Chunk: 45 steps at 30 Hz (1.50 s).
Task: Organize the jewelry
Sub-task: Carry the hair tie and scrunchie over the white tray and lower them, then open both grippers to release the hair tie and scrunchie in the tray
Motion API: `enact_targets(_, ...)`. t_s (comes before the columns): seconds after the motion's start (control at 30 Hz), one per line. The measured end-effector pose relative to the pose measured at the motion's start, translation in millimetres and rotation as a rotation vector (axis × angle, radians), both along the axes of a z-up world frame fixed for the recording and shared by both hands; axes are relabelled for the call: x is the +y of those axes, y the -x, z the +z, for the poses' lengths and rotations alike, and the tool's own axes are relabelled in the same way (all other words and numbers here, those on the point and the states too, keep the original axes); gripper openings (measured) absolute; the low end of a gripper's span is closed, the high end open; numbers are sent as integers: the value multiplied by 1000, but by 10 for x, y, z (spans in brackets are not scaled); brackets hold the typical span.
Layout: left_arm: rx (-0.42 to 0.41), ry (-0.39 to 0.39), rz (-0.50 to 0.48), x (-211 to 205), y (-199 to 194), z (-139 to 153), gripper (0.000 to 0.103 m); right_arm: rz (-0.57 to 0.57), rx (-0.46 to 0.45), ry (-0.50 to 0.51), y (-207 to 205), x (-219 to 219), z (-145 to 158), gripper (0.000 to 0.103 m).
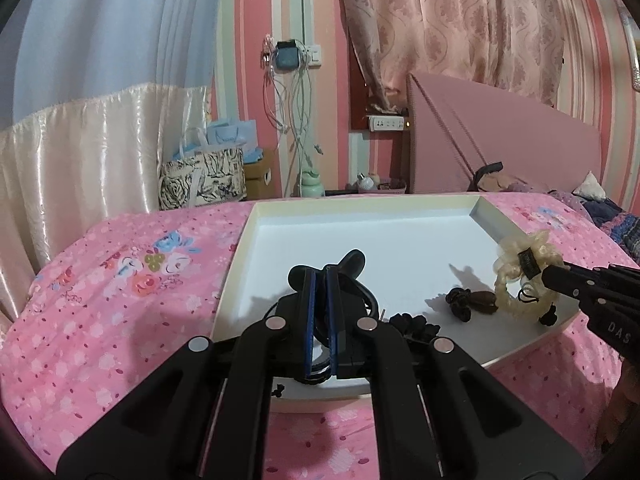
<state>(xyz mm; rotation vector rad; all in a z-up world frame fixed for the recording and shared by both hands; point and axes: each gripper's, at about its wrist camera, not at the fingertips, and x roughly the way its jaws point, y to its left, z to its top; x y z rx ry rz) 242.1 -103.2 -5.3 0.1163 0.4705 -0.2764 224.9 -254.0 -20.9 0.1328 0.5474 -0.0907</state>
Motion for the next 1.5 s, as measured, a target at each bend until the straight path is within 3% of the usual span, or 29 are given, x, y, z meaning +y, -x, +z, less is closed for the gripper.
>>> enact_targets(0.2,44,-47,29,-56,-108,-42,3,21,26,38,-64,80,-12,8)
enact_targets(0.43,41,-55,30,-69,-115,-34,3,17,20,-32,-55,-33,-30,8)
enact_targets(0.63,62,-53,37,-72,-154,-48,3,25,52,7,-108,45,-56,11)
enact_targets(0.8,47,-58,32,-89,-130,-31,3,17,30,-35,-79,-38,-40,8)
enact_targets(0.97,25,-59,27,-126,-191,153,3,19,42,5,-235,6,67,8)
enact_targets(1.07,26,-37,47,-119,-354,230,3,-10,60,-31,-412,-70,58,8)
enact_targets(1.27,102,-20,57,-158,-568,87,3,-82,88,-32,-617,-160,-97,8)
enact_targets(1.5,157,-97,48,-279,-689,-160,4,-74,160,-20,-750,-155,-161,11)
